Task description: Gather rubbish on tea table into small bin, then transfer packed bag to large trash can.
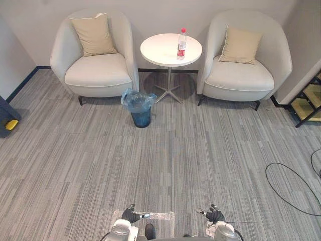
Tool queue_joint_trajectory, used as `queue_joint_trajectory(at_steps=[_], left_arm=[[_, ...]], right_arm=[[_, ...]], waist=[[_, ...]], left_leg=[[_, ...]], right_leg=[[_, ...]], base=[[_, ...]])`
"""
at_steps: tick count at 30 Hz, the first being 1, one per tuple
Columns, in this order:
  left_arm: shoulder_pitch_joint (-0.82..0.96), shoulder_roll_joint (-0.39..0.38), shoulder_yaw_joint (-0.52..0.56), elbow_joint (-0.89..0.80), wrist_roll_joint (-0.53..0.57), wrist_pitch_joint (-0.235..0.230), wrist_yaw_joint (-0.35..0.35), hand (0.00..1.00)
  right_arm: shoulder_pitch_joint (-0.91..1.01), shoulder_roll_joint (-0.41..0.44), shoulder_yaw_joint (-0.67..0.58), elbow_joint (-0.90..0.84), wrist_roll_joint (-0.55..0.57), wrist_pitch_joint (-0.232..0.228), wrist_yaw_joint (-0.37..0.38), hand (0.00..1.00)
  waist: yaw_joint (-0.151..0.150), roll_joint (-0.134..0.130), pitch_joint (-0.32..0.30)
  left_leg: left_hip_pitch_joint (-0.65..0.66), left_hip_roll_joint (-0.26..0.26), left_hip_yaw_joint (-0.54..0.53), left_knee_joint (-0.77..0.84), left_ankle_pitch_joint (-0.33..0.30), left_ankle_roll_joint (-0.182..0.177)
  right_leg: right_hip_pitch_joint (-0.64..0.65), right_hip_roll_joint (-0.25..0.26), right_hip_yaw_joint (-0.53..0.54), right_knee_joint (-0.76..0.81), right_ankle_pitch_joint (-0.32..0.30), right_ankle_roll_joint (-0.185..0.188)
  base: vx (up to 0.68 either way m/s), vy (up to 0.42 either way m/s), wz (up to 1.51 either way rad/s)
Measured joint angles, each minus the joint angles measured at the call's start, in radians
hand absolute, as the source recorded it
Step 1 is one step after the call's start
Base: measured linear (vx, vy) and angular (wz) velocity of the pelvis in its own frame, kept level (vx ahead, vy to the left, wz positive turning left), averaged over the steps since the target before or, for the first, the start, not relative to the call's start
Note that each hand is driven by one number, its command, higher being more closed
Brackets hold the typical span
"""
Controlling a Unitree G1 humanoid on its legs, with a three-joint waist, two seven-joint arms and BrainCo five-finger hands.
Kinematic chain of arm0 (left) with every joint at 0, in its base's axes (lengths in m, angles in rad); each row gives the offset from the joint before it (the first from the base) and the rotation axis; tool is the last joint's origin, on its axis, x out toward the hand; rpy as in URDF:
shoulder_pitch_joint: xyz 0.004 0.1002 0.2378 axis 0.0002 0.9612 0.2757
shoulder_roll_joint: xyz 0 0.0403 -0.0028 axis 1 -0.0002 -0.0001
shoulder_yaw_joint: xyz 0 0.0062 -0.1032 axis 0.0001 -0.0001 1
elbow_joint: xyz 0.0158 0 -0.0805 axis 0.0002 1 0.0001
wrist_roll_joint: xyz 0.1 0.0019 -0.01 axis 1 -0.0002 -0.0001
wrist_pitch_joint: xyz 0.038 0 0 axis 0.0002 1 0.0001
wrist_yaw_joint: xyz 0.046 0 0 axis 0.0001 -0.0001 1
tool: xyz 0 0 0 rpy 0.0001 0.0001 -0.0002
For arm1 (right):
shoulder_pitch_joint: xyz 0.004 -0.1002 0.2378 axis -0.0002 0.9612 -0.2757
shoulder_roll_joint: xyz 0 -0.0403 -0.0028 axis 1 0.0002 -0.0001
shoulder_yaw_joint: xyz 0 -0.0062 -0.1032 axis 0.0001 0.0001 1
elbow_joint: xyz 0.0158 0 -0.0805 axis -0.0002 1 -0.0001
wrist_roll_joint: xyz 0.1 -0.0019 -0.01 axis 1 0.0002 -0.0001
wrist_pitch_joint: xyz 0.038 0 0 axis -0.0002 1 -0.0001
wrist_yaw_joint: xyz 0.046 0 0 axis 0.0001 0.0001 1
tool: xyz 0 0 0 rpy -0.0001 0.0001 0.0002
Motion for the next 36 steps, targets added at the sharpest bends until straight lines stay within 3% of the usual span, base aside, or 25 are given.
queue_joint_trajectory(at_steps=[10, 14, 19, 21, 23, 24, 25, 26, 27, 28, 31, 32, 33, 34, 35, 36], left_arm=[[-0.003, 0.001, -0.004, 0.001, -0.001, 0.003, 0.003, 0.0], [-0.025, -0.001, 0.0, -0.016, -0.001, 0.005, 0.003, 0.0], [-0.034, -0.025, 0.042, -0.07, -0.011, 0.005, 0.013, 0.0], [-0.034, -0.033, 0.041, -0.079, -0.014, 0.005, 0.014, 0.0], [-0.038, -0.044, 0.038, -0.087, -0.02, 0.003, 0.013, 0.0], [-0.04, -0.046, 0.037, -0.087, -0.021, 0.003, 0.014, 0.0], [-0.039, -0.048, 0.037, -0.087, -0.021, 0.003, 0.014, 0.0], [-0.04, -0.049, 0.037, -0.087, -0.021, 0.003, 0.015, 0.0], [-0.039, -0.046, 0.038, -0.084, -0.022, 0.005, 0.017, 0.0], [-0.04, -0.044, 0.039, -0.084, -0.022, 0.005, 0.018, 0.0], [-0.03, -0.046, 0.034, -0.082, -0.022, 0.016, 0.018, 0.0], [-0.022, -0.044, 0.018, -0.082, -0.022, 0.017, 0.017, 0.0], [-0.023, -0.031, -0.004, -0.081, -0.021, 0.017, 0.018, 0.0], [-0.023, -0.028, -0.005, -0.081, -0.021, 0.018, 0.018, 0.0], [-0.022, -0.022, -0.003, -0.081, -0.021, 0.019, 0.019, 0.0], [-0.021, -0.021, -0.001, -0.081, -0.021, 0.019, 0.02, 0.0]], right_arm=[[-0.002, -0.002, 0.038, -0.009, 0.009, -0.002, -0.006, 0.0], [0.004, -0.002, 0.039, -0.024, 0.017, -0.004, -0.006, 0.0], [0.041, -0.01, 0.041, -0.113, 0.019, -0.004, -0.008, 0.0], [0.045, -0.016, 0.041, -0.117, 0.018, -0.003, -0.01, 0.0], [0.045, -0.022, 0.043, -0.114, 0.018, 0.003, -0.011, 0.0], [0.045, -0.024, 0.054, -0.114, 0.018, 0.006, -0.012, 0.0], [0.046, -0.027, 0.059, -0.115, 0.018, 0.006, -0.012, 0.0], [0.043, -0.032, 0.069, -0.115, 0.017, 0.007, -0.013, 0.0], [0.043, -0.028, 0.08, -0.116, 0.015, 0.007, -0.011, 0.0], [0.047, -0.024, 0.08, -0.115, 0.014, 0.009, -0.008, 0.0], [0.059, -0.021, 0.075, -0.124, -0.004, 0.011, -0.001, 0.0], [0.06, -0.023, 0.073, -0.13, -0.005, 0.009, 0.006, 0.0], [0.063, -0.021, 0.074, -0.151, -0.006, 0.008, 0.009, 0.0], [0.063, -0.02, 0.074, -0.157, -0.007, 0.008, 0.01, 0.0], [0.063, -0.021, 0.076, -0.163, -0.008, 0.007, 0.012, 0.0], [0.063, -0.021, 0.078, -0.164, -0.008, 0.007, 0.012, 0.0]], waist=[[-0.005, -0.002, 0.001], [0.003, -0.011, 0.025], [0.025, 0.014, 0.049], [0.025, 0.019, 0.052], [0.033, 0.019, 0.053], [0.039, 0.022, 0.054], [0.04, 0.027, 0.052], [0.051, 0.03, 0.046], [0.05, 0.013, 0.038], [0.05, 0.006, 0.038], [0.052, -0.006, 0.033], [0.049, -0.008, 0.034], [0.043, -0.012, 0.037], [0.043, -0.014, 0.039], [0.043, -0.014, 0.046], [0.043, -0.013, 0.048]], left_leg=[[-0.014, 0.026, 0.057, 0.032, -0.036, -0.016], [-0.148, 0.08, 0.071, 0.397, -0.184, -0.036], [-0.323, 0.163, 0.07, 0.799, -0.219, -0.048], [-0.342, 0.156, 0.059, 0.776, -0.245, -0.053], [-0.368, 0.126, 0.051, 0.629, -0.238, -0.054], [-0.366, 0.103, 0.045, 0.472, -0.193, -0.054], [-0.365, 0.098, 0.04, 0.432, -0.176, -0.06], [-0.365, 0.091, 0.026, 0.409, -0.094, -0.029], [-0.371, 0.069, 0.058, 0.438, -0.147, -0.012], [-0.372, 0.064, 0.07, 0.45, -0.161, -0.009], [-0.279, 0.029, 0.119, 0.41, -0.192, 0.02], [-0.198, 0.015, 0.12, 0.351, -0.193, 0.024], [-0.132, 0.011, 0.11, 0.32, -0.199, 0.033], [-0.109, 0.01, 0.104, 0.308, -0.199, 0.033], [-0.03, 0.01, 0.087, 0.262, -0.199, 0.034], [-0.011, 0.011, 0.082, 0.249, -0.199, 0.034]], right_leg=[[-0.03, 0.021, 0.059, 0.023, -0.02, -0.017], [-0.029, 0.033, 0.085, 0.073, -0.059, -0.041], [-0.022, 0.06, 0.155, 0.131, -0.118, -0.083], [-0.017, 0.058, 0.17, 0.132, -0.126, -0.087], [-0.016, 0.041, 0.198, 0.126, -0.138, -0.083], [-0.018, 0.029, 0.228, 0.124, -0.152, -0.067], [-0.024, 0.029, 0.238, 0.122, -0.155, -0.062], [-0.034, 0.023, 0.281, 0.125, -0.171, -0.044], [-0.031, -0.008, 0.303, 0.137, -0.183, -0.023], [-0.036, -0.017, 0.31, 0.149, -0.184, -0.017], [-0.133, -0.058, 0.355, 0.436, -0.196, 0.02], [-0.217, -0.071, 0.354, 0.676, -0.16, 0.106], [-0.28, -0.073, 0.344, 0.855, -0.15, 0.131], [-0.297, -0.076, 0.332, 0.904, -0.153, 0.125], [-0.34, -0.088, 0.271, 0.996, -0.185, 0.064], [-0.352, -0.091, 0.254, 1.004, -0.193, 0.05]], base=[[0.03, -0.035, -0.18], [0.02, -0.065, -0.11], [0.03, -0.022, -0.37], [0.09, 0.04, -0.31], [0.16, 0.098, -0.47], [0.17, 0.104, -0.53], [0.24, 0.178, -0.8], [0.35, 0.211, -0.71], [0.35, 0.211, -0.69], [0.52, 0.228, -0.51], [0.47, 0.197, -0.33], [0.42, 0.144, 0.03], [0.42, 0.115, 0.11], [0.42, 0.05, 0.25], [0.33, 0.004, 0.21], [0.45, -0.05, 0.33]])
